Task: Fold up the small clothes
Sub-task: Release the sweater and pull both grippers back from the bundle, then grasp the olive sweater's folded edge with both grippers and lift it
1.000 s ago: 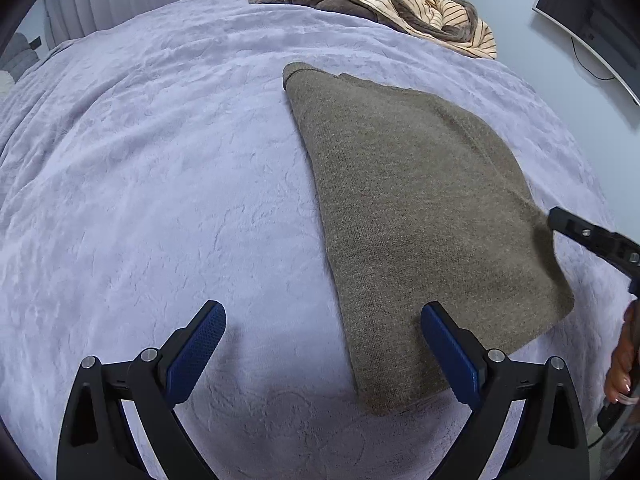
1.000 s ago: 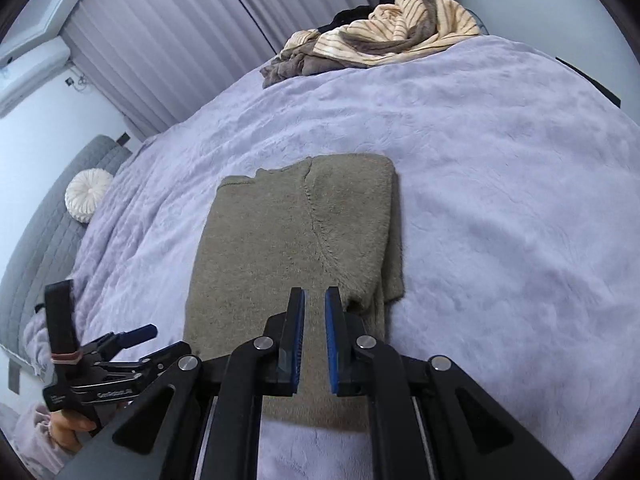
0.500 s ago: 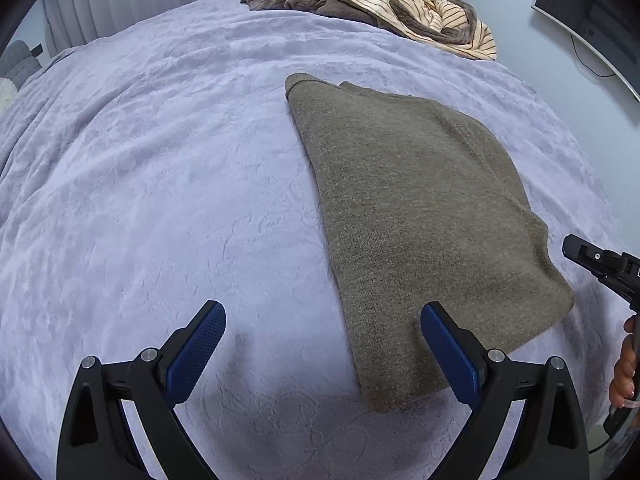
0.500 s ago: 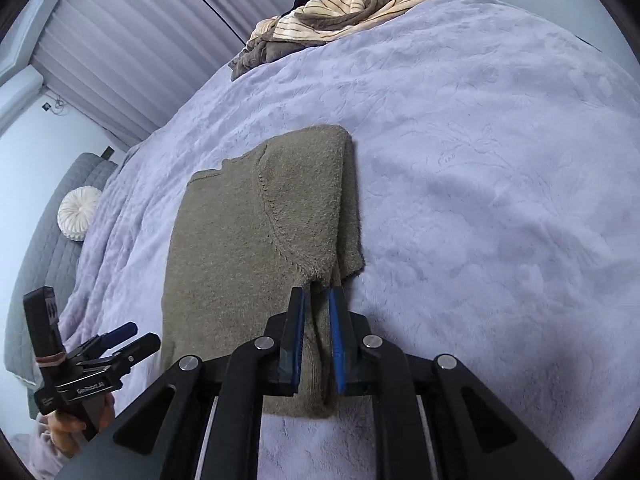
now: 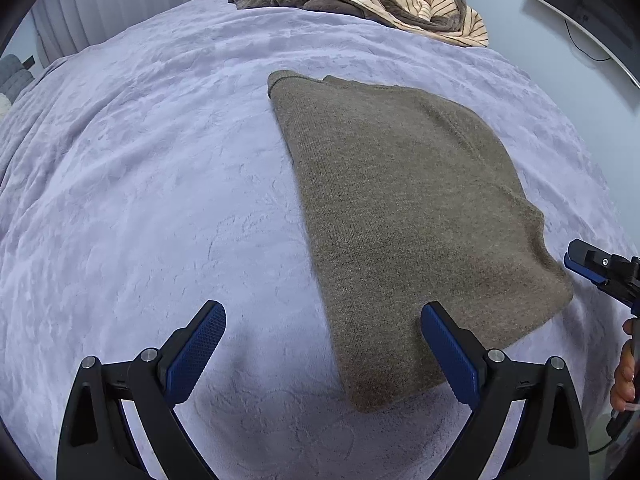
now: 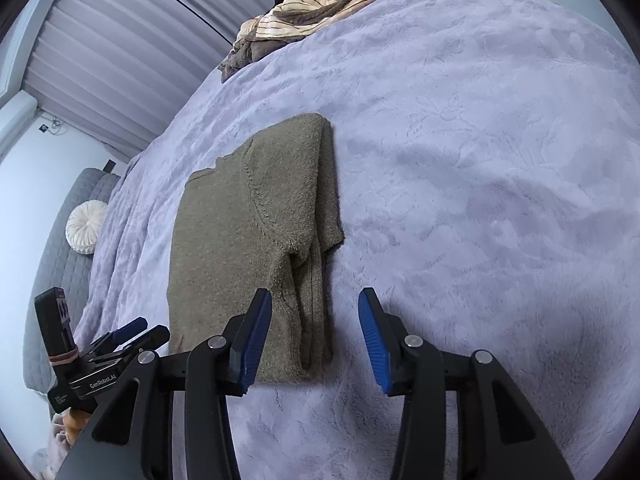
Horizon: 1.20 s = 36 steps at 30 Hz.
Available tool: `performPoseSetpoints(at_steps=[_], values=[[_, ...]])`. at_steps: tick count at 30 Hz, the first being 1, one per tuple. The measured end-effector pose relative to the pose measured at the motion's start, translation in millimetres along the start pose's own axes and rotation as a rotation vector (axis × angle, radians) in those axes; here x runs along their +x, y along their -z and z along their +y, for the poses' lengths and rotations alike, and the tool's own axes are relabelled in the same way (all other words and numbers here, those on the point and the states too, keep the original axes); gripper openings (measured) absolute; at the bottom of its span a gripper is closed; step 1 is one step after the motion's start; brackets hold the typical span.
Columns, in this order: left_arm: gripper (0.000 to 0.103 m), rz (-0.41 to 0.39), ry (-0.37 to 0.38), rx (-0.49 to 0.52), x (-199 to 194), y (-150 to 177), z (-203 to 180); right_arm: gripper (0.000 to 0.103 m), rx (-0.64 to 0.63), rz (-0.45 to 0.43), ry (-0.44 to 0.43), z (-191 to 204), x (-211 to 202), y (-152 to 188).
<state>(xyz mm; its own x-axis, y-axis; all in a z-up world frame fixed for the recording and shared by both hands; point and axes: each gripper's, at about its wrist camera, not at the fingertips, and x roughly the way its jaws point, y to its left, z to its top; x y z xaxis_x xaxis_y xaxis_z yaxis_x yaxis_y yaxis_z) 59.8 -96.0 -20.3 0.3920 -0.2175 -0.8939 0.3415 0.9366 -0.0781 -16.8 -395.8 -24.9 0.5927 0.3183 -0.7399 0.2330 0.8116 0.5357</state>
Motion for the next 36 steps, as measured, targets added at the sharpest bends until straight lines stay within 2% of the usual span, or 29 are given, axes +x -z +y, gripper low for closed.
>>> performPoseSetpoints(at_steps=[4,9,14,24,32,36], values=[[0.102,-0.024,-0.012,0.004,-0.6,-1.8,-1.5,0.059,0.002,0.005,0.001,-2.5,2.1,-0.2],[0.102,-0.025,-0.012,0.005,0.6,-3.9,-0.9,0.078,-0.023,0.001,-0.013,0.2,3.1,-3.2],[0.102,-0.006,0.013,-0.01,6.0,-7.9,3.5,0.078,-0.022,0.014,-0.022,0.2,7.9,-6.9],[0.102,0.022,0.016,-0.034,19.0,-16.7,13.5,0.078,-0.014,0.032,-0.034,-4.4,16.2,-25.2],[0.102,0.018,0.078,-0.072,24.9,-30.8,20.7,0.078,0.043,0.062,-0.087,-16.8,33.5,-38.6],[0.102,-0.004,0.146,-0.096,27.6,-43.0,27.7,0.078,0.057,0.076,-0.103,-21.1,40.0,-44.7]])
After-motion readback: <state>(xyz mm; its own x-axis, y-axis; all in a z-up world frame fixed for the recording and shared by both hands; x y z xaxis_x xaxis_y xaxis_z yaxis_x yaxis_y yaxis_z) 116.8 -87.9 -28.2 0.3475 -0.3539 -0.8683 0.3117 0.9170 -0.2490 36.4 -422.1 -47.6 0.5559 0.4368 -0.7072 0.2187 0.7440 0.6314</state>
